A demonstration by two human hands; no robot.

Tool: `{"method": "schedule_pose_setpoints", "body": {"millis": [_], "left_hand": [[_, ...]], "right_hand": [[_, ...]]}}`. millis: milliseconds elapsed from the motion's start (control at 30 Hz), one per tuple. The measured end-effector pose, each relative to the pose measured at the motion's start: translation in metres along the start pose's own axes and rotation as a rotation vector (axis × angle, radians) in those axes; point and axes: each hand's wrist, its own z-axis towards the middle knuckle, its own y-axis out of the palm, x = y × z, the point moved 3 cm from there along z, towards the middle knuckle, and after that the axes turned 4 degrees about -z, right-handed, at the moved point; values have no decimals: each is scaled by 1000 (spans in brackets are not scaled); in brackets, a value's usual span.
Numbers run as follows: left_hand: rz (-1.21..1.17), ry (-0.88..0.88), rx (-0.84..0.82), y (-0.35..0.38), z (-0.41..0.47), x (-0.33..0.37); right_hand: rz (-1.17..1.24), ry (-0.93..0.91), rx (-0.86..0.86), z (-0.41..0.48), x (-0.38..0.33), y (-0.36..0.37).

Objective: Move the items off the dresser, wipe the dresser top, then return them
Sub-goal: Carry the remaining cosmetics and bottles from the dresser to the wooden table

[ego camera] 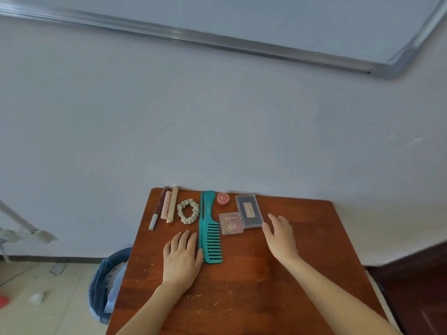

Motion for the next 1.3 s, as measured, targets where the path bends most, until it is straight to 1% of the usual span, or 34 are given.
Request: {"method": "schedule_pose_setpoints", "body": {"millis": [100, 167, 333, 433, 500, 600, 700, 833, 967, 1067, 1167, 1300], "left_hand": [[-35, 94, 86, -4, 12, 13], [-11, 213, 109, -12, 19, 36], [-17, 468, 12, -17, 22, 104], [22, 610, -15, -15, 8, 144], [52, 697, -77, -14, -4, 172], [115, 835, -35, -11, -24, 217], [158, 967, -13, 3, -54, 268], [158, 1201, -43, 40, -131, 349], [135, 1432, -120, 97, -241, 431], [86, 1579, -146, 133, -331, 486], [14, 1714, -214, 158, -419, 532], [-46, 1887, -316, 177, -525, 576]], "right_hand": [[-39, 14, 37, -25, 12, -15], [-61, 37, 48, -43, 20, -24], [-230, 68, 70, -92, 49, -45], [-334, 82, 105, -122, 76, -62], [-385, 100, 126, -140, 99, -75], [-467, 132, 228, -171, 135, -100], [-507, 263, 269, -218, 175, -129], [-511, 407, 260, -310, 251, -147], [-495, 626, 282, -434, 333, -153], [-487, 786, 323, -533, 379, -161], [-386, 959, 412, -624, 401, -170], [-342, 1171, 552, -728, 408, -182]]}}
